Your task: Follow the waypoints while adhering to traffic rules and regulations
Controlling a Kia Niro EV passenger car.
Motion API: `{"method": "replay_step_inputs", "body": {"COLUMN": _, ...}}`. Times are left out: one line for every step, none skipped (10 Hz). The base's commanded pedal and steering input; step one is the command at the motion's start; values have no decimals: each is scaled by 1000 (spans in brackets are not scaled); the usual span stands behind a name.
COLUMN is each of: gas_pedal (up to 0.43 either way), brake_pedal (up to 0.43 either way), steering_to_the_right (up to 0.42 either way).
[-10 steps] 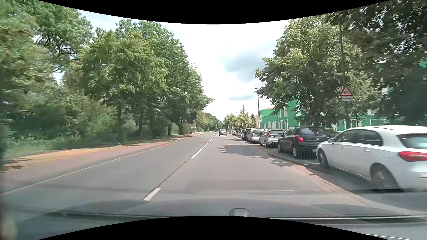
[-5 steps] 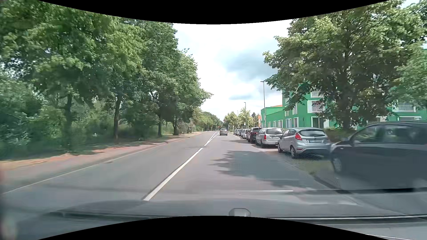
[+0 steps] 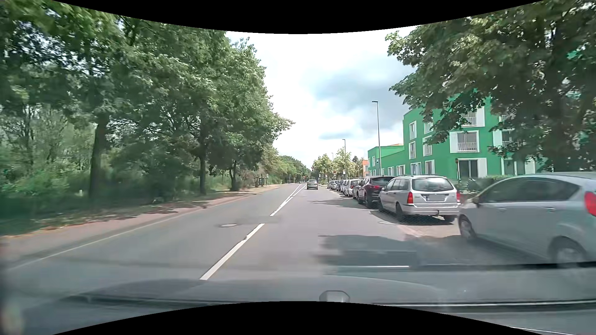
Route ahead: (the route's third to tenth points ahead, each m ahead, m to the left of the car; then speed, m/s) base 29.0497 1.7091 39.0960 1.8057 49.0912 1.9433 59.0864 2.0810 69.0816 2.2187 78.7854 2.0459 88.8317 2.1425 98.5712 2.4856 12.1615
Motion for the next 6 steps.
{"method": "replay_step_inputs", "body": {"gas_pedal": 138, "brake_pedal": 12, "steering_to_the_right": -1}}
{"method": "replay_step_inputs", "body": {"gas_pedal": 138, "brake_pedal": 18, "steering_to_the_right": -1}}
{"method": "replay_step_inputs", "body": {"gas_pedal": 138, "brake_pedal": 12, "steering_to_the_right": 0}}
{"method": "replay_step_inputs", "body": {"gas_pedal": 138, "brake_pedal": 12, "steering_to_the_right": 0}}
{"method": "replay_step_inputs", "body": {"gas_pedal": 138, "brake_pedal": 12, "steering_to_the_right": 0}}
{"method": "replay_step_inputs", "body": {"gas_pedal": 138, "brake_pedal": 18, "steering_to_the_right": 0}}
